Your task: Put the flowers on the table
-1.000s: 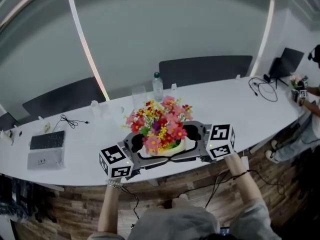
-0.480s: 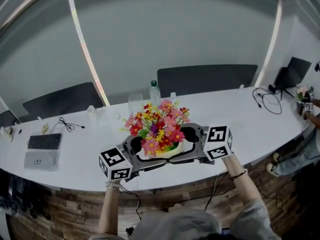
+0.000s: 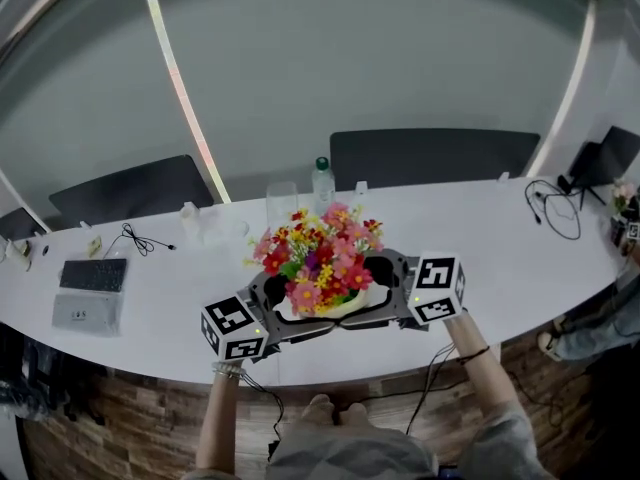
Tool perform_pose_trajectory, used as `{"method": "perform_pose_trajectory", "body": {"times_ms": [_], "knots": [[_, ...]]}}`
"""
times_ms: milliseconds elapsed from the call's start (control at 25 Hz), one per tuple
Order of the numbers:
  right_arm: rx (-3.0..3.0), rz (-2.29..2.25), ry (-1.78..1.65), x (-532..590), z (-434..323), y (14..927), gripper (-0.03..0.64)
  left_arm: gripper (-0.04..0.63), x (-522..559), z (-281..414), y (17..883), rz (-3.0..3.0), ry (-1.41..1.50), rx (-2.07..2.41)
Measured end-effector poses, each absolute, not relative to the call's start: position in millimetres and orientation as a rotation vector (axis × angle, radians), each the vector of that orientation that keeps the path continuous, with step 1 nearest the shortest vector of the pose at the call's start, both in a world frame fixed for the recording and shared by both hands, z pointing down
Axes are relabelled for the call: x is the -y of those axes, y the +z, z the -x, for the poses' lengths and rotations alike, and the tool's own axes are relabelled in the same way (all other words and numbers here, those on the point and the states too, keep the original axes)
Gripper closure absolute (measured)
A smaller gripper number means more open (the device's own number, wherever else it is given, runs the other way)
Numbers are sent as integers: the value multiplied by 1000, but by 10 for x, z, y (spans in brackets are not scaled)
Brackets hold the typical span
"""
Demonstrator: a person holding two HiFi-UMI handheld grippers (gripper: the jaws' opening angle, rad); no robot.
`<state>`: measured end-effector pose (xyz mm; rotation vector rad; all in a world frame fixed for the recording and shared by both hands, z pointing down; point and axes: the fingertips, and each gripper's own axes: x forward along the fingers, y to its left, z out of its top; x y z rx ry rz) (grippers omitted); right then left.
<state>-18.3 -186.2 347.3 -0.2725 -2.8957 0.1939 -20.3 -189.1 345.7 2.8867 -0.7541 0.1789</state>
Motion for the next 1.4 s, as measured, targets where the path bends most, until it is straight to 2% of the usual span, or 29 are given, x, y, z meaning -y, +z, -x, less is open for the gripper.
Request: {"method": "perform_pose_trajectory", "body": {"times_ms": [1400], "knots": [[2816,216,331,2795,655,4777,147,127,2834,651,4766,-2802,305,632]]}}
